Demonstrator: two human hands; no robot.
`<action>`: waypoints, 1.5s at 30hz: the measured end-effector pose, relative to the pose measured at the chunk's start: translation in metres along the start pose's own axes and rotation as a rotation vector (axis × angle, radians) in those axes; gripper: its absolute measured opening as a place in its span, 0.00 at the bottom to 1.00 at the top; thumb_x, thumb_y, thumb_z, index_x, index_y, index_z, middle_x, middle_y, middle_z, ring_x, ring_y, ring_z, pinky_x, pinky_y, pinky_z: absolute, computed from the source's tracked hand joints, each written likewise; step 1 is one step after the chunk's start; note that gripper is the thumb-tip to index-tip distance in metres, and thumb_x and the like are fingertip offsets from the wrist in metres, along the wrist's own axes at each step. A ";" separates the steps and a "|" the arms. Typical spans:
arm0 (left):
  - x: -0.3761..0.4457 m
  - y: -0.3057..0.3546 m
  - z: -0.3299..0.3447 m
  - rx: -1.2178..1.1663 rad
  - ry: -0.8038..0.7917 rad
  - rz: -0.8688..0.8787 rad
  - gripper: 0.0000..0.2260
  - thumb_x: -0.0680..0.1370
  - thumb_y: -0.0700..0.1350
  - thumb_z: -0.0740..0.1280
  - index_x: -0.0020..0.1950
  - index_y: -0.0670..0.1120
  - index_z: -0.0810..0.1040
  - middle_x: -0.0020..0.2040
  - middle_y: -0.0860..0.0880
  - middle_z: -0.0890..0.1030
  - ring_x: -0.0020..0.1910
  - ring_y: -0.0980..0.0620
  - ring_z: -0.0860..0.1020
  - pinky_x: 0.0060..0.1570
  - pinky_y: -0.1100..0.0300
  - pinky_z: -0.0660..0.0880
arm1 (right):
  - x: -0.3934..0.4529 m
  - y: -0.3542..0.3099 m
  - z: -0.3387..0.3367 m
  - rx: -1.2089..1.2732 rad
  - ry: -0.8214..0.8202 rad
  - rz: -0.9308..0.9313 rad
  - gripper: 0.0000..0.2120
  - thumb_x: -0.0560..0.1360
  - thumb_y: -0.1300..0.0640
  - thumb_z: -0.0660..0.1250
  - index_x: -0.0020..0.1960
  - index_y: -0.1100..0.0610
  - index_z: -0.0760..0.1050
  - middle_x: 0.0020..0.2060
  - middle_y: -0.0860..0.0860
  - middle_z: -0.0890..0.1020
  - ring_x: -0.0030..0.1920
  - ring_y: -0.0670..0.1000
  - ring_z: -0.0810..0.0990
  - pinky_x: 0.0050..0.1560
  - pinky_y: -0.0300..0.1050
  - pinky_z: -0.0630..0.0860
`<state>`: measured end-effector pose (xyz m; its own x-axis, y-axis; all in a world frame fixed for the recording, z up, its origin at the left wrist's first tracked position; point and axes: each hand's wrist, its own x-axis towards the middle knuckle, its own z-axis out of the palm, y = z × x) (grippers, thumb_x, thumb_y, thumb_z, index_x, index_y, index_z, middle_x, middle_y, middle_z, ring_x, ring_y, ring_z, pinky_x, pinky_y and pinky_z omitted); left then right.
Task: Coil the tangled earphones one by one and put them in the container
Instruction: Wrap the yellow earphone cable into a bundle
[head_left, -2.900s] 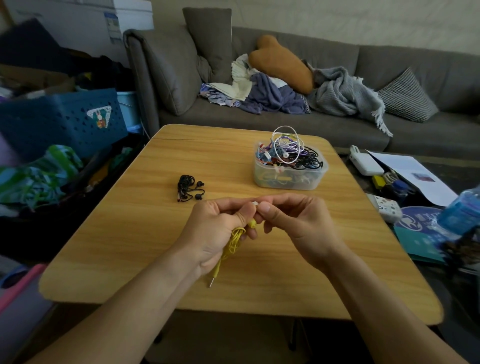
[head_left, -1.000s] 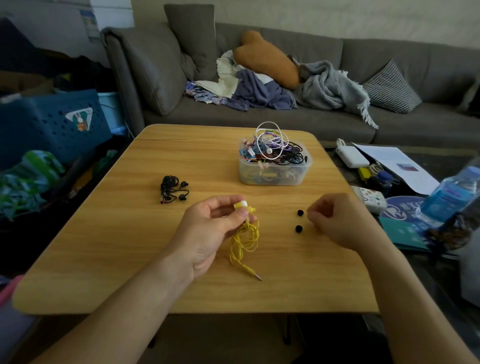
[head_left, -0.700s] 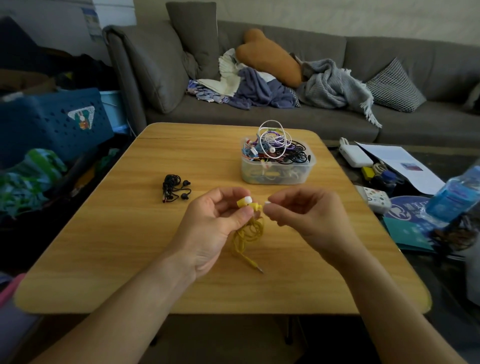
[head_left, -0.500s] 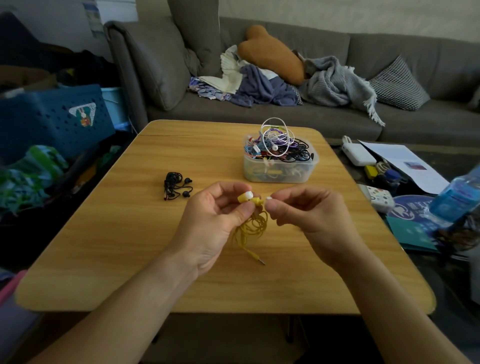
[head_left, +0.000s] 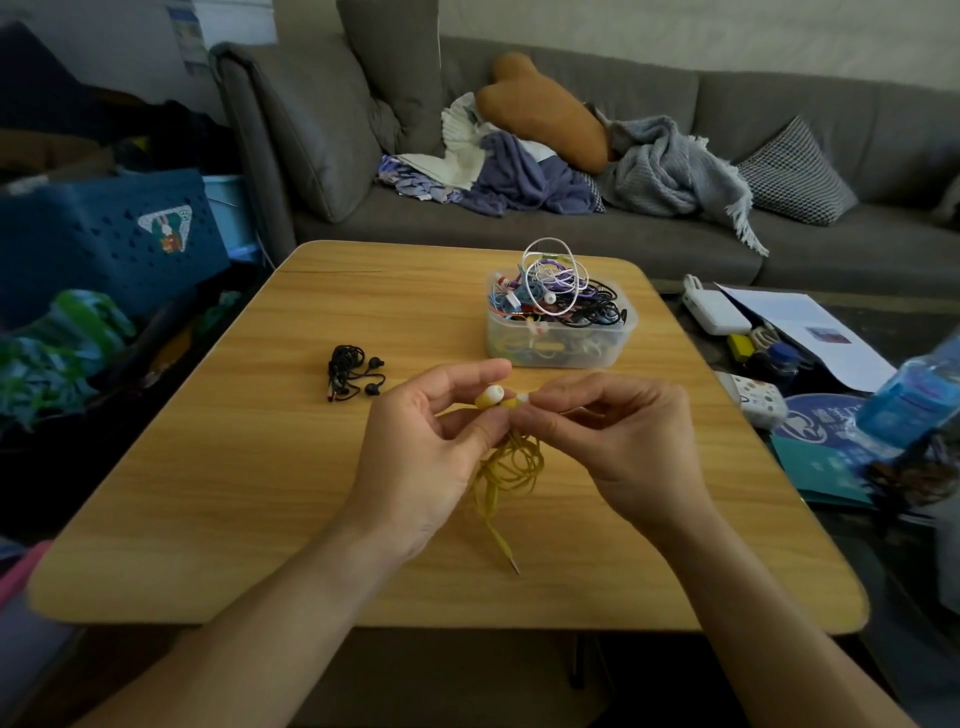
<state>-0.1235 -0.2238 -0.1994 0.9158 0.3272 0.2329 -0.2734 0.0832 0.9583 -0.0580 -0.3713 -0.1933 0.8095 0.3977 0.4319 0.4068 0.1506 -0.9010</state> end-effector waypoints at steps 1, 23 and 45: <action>-0.001 0.001 0.000 0.024 -0.008 0.025 0.16 0.73 0.31 0.70 0.56 0.46 0.81 0.48 0.46 0.85 0.46 0.49 0.85 0.47 0.59 0.81 | 0.001 0.000 0.000 0.011 0.005 -0.005 0.07 0.63 0.67 0.78 0.40 0.64 0.83 0.39 0.56 0.86 0.39 0.52 0.86 0.42 0.40 0.81; -0.002 0.000 -0.003 0.338 0.014 0.209 0.15 0.73 0.31 0.71 0.51 0.52 0.82 0.46 0.53 0.85 0.46 0.58 0.83 0.46 0.66 0.79 | 0.002 0.006 -0.003 0.036 -0.110 0.214 0.12 0.70 0.59 0.73 0.51 0.61 0.80 0.39 0.55 0.85 0.39 0.51 0.83 0.39 0.42 0.79; 0.002 -0.006 -0.009 0.606 0.014 0.276 0.14 0.73 0.35 0.72 0.45 0.56 0.80 0.40 0.55 0.83 0.40 0.59 0.81 0.42 0.66 0.77 | 0.000 0.001 -0.005 0.127 -0.182 0.372 0.07 0.67 0.61 0.73 0.45 0.61 0.83 0.37 0.58 0.85 0.37 0.51 0.82 0.39 0.42 0.80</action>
<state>-0.1224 -0.2154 -0.2063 0.8308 0.2732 0.4848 -0.2799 -0.5479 0.7884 -0.0552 -0.3761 -0.1941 0.7984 0.5976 0.0728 0.0371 0.0719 -0.9967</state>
